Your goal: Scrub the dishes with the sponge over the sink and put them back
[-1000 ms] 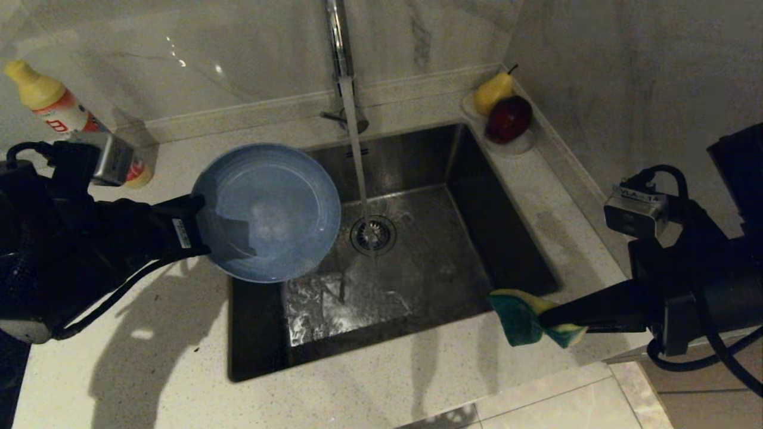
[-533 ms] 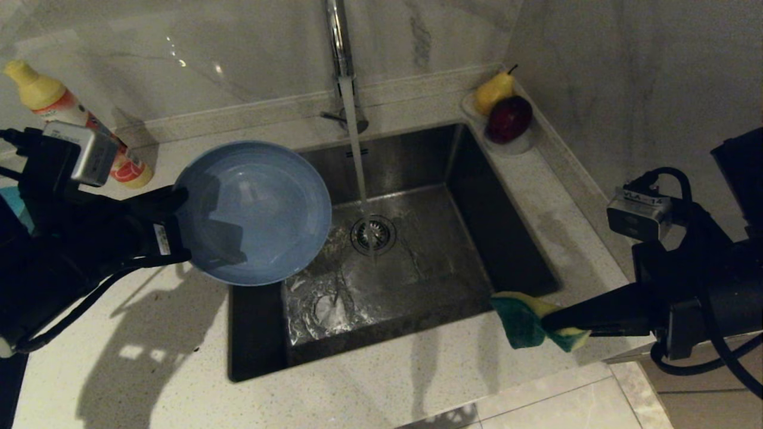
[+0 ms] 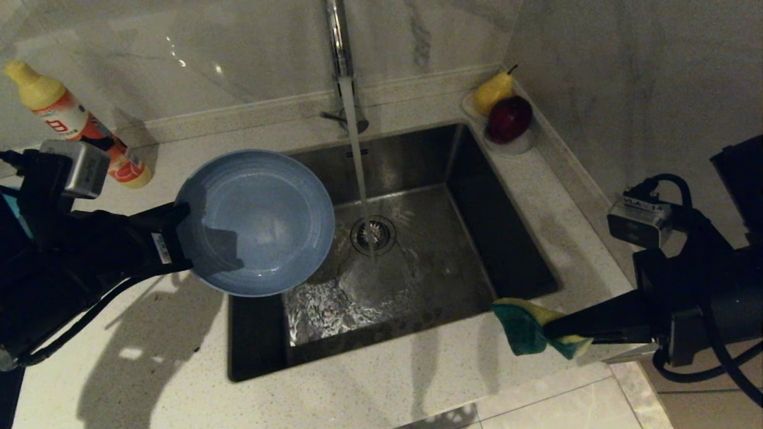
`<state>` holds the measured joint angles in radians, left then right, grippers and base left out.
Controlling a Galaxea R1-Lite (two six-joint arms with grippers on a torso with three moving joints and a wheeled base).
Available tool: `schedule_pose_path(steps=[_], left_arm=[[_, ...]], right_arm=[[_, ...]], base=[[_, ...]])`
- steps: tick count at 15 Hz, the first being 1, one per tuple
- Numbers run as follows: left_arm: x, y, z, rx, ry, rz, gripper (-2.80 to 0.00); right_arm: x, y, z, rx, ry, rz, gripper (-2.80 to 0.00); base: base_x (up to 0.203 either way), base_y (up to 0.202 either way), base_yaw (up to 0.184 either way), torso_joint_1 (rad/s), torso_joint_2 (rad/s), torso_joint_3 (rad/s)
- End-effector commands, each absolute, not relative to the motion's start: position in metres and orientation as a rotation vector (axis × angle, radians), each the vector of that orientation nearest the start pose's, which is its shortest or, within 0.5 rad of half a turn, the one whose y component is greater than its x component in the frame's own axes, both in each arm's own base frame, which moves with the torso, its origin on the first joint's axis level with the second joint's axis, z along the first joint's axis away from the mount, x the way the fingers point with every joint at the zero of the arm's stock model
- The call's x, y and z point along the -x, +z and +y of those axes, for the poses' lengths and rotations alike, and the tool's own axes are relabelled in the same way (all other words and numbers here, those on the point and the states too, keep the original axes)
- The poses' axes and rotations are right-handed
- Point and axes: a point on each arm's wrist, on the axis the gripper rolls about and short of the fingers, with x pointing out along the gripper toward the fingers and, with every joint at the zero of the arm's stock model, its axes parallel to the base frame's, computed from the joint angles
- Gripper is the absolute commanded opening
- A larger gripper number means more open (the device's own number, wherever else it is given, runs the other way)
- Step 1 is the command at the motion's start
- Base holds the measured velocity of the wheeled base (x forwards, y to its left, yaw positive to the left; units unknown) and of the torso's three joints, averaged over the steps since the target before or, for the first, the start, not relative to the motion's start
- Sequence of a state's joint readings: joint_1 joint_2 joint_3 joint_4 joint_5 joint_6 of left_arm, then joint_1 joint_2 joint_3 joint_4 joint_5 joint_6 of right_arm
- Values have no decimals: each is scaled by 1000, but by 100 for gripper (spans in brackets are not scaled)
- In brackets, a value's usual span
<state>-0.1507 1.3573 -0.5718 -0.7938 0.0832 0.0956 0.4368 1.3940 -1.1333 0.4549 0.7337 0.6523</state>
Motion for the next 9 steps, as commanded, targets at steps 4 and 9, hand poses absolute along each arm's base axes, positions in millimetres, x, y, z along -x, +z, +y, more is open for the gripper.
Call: schedule_pose_path(steps=[4, 9], left_arm=[[-229, 226, 5, 184, 106, 121, -280], [-228, 242, 43, 524, 277, 159, -280]], right_arm=[[-172, 261, 97, -667, 842, 1087, -280], [-169, 262, 97, -668, 848, 1086, -280]], base=[[0, 0, 0, 0, 0, 0], [0, 0, 0, 0, 0, 0]])
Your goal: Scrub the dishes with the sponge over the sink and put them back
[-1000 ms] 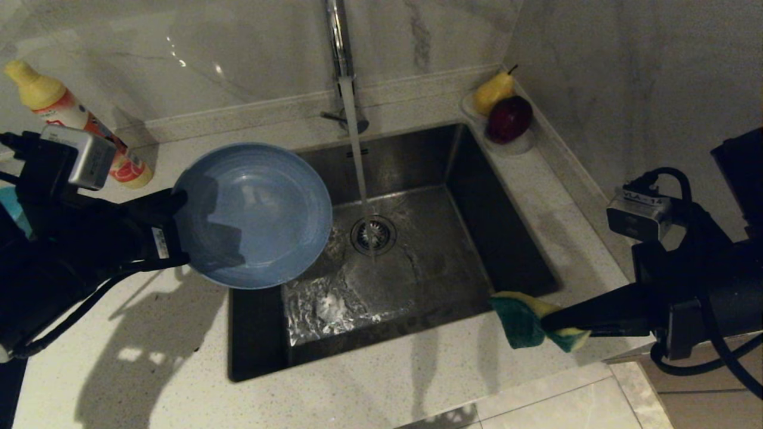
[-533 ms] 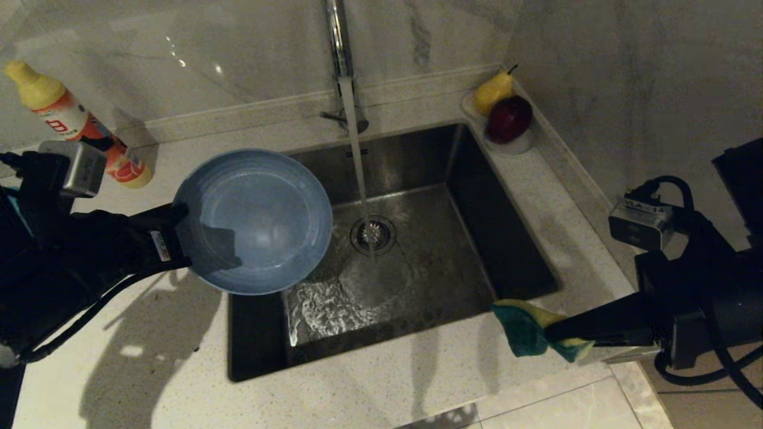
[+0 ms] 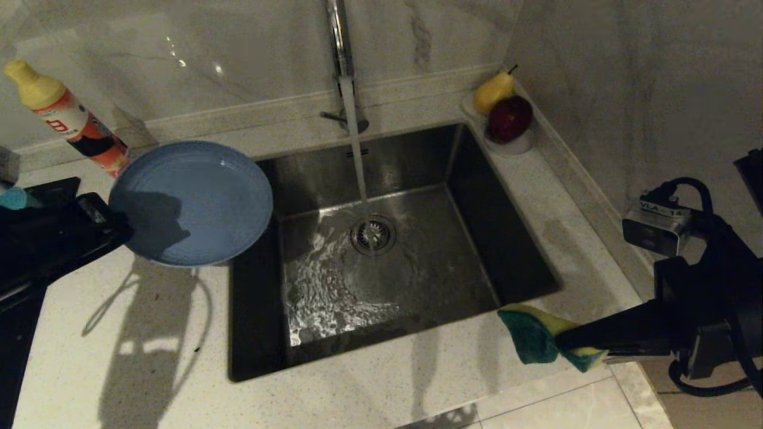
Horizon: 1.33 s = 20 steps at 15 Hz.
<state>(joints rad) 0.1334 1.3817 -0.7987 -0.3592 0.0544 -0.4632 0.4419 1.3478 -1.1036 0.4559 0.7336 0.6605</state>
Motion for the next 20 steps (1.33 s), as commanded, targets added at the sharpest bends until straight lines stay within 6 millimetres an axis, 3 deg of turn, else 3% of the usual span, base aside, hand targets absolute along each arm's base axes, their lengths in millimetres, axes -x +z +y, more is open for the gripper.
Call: schedule_pose_path(steps=[1, 10, 20], left_arm=[[-226, 240, 48, 540, 297, 172, -280], [-195, 220, 107, 713, 450, 312, -280], [-202, 188, 123, 794, 520, 410, -280]], right_arm=[[-169, 262, 97, -668, 848, 1086, -280], [-177, 254, 100, -664, 831, 1117, -280], [-178, 252, 100, -666, 825, 1122, -280]], base=[[0, 0, 0, 0, 0, 0], [0, 0, 0, 0, 0, 0], [0, 0, 0, 0, 0, 0]])
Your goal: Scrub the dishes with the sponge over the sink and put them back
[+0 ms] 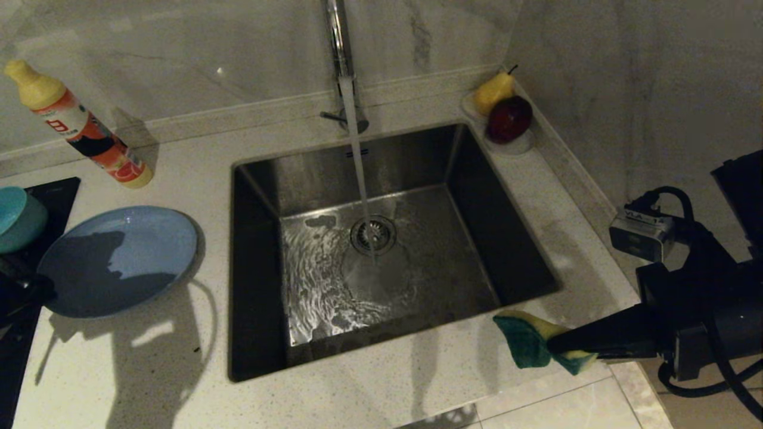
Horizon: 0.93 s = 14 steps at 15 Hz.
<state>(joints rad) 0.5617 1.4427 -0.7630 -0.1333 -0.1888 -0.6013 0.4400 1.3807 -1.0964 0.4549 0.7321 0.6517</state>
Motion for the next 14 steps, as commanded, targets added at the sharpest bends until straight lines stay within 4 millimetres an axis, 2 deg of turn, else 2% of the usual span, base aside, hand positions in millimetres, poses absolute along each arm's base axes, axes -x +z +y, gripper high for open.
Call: schedule_pose_path(steps=[1, 2, 3, 8, 10, 12, 13, 14], left_arm=[[-203, 186, 124, 797, 525, 418, -280], [-205, 182, 126, 802, 532, 430, -280], [-206, 180, 128, 805, 536, 434, 0], [-200, 202, 131, 788, 530, 358, 0], [-195, 222, 127, 762, 488, 301, 0], [-195, 251, 119, 735, 359, 262, 0], [-197, 262, 111, 698, 284, 273, -280], [-201, 271, 100, 638, 214, 299, -280]], right_arm=[[-178, 253, 100, -667, 824, 1120, -280], [-179, 253, 100, -668, 822, 1118, -280], [-178, 252, 99, -668, 822, 1119, -280], [-176, 250, 98, -669, 819, 1125, -280], [-176, 250, 98, -669, 819, 1125, -280], [-175, 249, 98, -670, 818, 1127, -280], [-175, 250, 98, -670, 818, 1127, -280], [-175, 250, 98, -668, 819, 1125, -280]], base=[[0, 0, 0, 0, 0, 0], [0, 0, 0, 0, 0, 0], [0, 0, 0, 0, 0, 0], [0, 0, 0, 0, 0, 0], [0, 0, 0, 0, 0, 0], [0, 0, 0, 0, 0, 0], [0, 0, 0, 0, 0, 0], [0, 0, 0, 0, 0, 0]])
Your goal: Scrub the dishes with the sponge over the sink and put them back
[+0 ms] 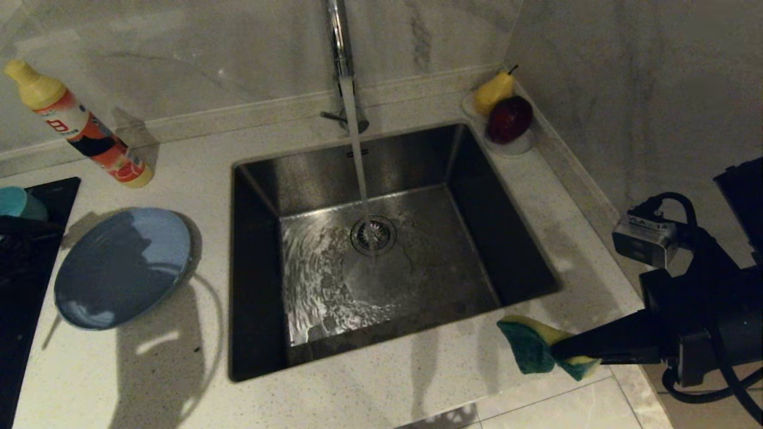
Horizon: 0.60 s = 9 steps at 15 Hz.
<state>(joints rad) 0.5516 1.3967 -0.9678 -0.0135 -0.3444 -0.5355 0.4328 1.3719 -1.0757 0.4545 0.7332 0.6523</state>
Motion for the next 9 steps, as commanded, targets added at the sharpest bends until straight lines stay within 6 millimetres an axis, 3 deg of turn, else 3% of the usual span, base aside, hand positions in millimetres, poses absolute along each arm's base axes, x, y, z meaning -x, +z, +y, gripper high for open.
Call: schedule_pose_path(steps=[1, 4, 6, 9], left_arm=[[-206, 278, 92, 575, 157, 316, -280], [-227, 288, 71, 383, 37, 337, -280], [-234, 288, 51, 160, 4, 340, -280], [-230, 305, 19, 2, -88, 169, -280]], right_arm=[[-175, 251, 98, -667, 823, 1118, -280], [-168, 261, 95, -668, 839, 1079, -280], [-164, 264, 92, -670, 842, 1061, -280], [-162, 266, 90, -668, 825, 1047, -280]], base=[[0, 0, 0, 0, 0, 0], [0, 0, 0, 0, 0, 0], [0, 0, 0, 0, 0, 0], [0, 0, 0, 0, 0, 0]])
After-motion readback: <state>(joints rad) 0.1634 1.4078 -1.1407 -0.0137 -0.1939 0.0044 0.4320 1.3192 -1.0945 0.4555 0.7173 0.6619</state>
